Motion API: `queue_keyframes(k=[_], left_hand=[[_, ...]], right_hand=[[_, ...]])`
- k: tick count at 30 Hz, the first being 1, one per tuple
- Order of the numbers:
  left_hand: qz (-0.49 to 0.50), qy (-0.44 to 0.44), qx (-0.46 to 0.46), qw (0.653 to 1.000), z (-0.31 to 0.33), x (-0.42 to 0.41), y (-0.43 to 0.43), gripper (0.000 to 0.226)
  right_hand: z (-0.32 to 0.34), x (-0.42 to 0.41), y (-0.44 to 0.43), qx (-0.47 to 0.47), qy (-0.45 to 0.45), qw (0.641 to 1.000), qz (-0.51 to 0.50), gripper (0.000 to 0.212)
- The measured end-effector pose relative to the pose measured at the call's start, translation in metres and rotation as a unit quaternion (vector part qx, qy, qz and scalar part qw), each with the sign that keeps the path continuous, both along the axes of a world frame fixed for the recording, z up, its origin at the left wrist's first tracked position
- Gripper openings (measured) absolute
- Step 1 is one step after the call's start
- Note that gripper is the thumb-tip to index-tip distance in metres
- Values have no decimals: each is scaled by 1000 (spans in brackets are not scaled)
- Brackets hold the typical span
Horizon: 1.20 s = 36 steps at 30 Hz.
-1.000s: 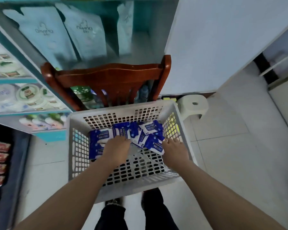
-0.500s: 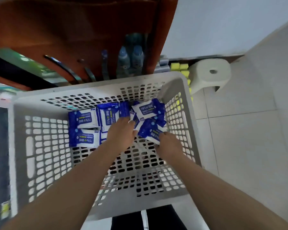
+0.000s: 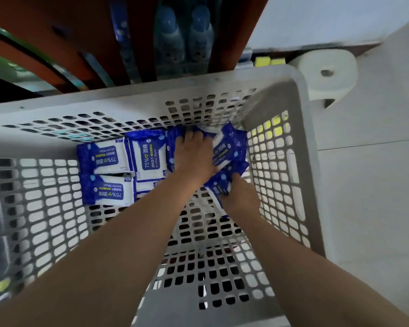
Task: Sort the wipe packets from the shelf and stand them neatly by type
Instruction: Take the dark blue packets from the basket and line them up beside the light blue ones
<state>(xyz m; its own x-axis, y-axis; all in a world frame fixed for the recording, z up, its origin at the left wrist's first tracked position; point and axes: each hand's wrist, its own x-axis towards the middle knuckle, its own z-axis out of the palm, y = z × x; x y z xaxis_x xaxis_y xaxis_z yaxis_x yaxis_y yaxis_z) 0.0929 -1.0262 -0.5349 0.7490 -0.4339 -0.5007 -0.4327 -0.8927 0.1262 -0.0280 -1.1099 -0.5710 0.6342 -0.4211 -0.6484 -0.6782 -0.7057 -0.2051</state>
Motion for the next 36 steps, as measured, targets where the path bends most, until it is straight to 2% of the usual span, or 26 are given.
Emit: queue_keyframes(k=[2, 4, 5, 7, 9, 11, 12, 13, 15, 16, 17, 19, 20, 21, 22, 23, 25, 27, 29, 31, 33, 34, 36], left_hand=[[79, 40, -76, 993, 5, -4, 8, 40], [169, 83, -165, 968, 13, -10, 21, 30], [199, 92, -185, 958, 20, -13, 29, 28], [238, 91, -188, 949, 34, -19, 44, 29], [264, 98, -172, 944, 43, -26, 59, 33], [302, 143, -207, 920, 45, -33, 74, 21], [338, 182, -237, 892, 48, -35, 78, 13], [379, 220, -270, 857, 50, -38, 83, 15], [444, 281, -313, 792, 53, -41, 90, 34], [453, 297, -322, 777, 56, -42, 93, 44], [442, 304, -327, 778, 56, -43, 97, 47], [386, 307, -306, 814, 55, -43, 105, 42], [352, 311, -280, 837, 55, -42, 110, 41], [322, 321, -244, 857, 54, -41, 114, 42], [296, 331, -217, 869, 53, -39, 119, 42], [269, 336, -201, 880, 49, -37, 124, 39], [226, 334, -180, 897, 46, -33, 132, 30], [233, 316, -187, 900, 41, -29, 142, 25], [289, 281, -229, 886, 36, -23, 152, 23], [361, 183, -249, 880, 26, -13, 162, 21], [358, 33, -186, 914, 12, 1, 176, 22], [336, -18, -132, 932, 4, 8, 184, 29], [293, -20, -44, 955, -9, 18, 198, 52]], right_hand=[[9, -3, 2, 62, -7, 996, -65, 26], [21, -5, 3, 129, -56, 970, -197, 18], [29, -4, 3, 173, -82, 938, -289, 16], [46, 3, 4, 271, -105, 850, -440, 19], [60, 11, 4, 357, -97, 784, -499, 16], [74, 20, 7, 425, -90, 750, -498, 13], [79, 24, 11, 439, -85, 754, -482, 11], [82, 27, 16, 439, -77, 766, -463, 11], [82, 31, 26, 408, -59, 810, -417, 12], [81, 32, 31, 377, -53, 842, -383, 17], [79, 33, 34, 334, -60, 877, -339, 27], [75, 33, 37, 195, -103, 954, -202, 59], [76, 32, 38, 121, -123, 980, -103, 79], [77, 33, 39, 63, -129, 990, 9, 96], [79, 34, 42, 18, -134, 982, 134, 104], [83, 38, 46, -5, -148, 956, 254, 102], [85, 48, 53, -2, -159, 903, 399, 85], [82, 59, 59, 17, -103, 905, 412, 65], [78, 67, 64, 40, -30, 922, 383, 50], [73, 67, 67, 72, -6, 941, 331, 42], [68, 66, 67, 82, -11, 954, 289, 39], [65, 65, 67, 83, -7, 957, 278, 38], [61, 64, 66, 85, 13, 961, 262, 37]])
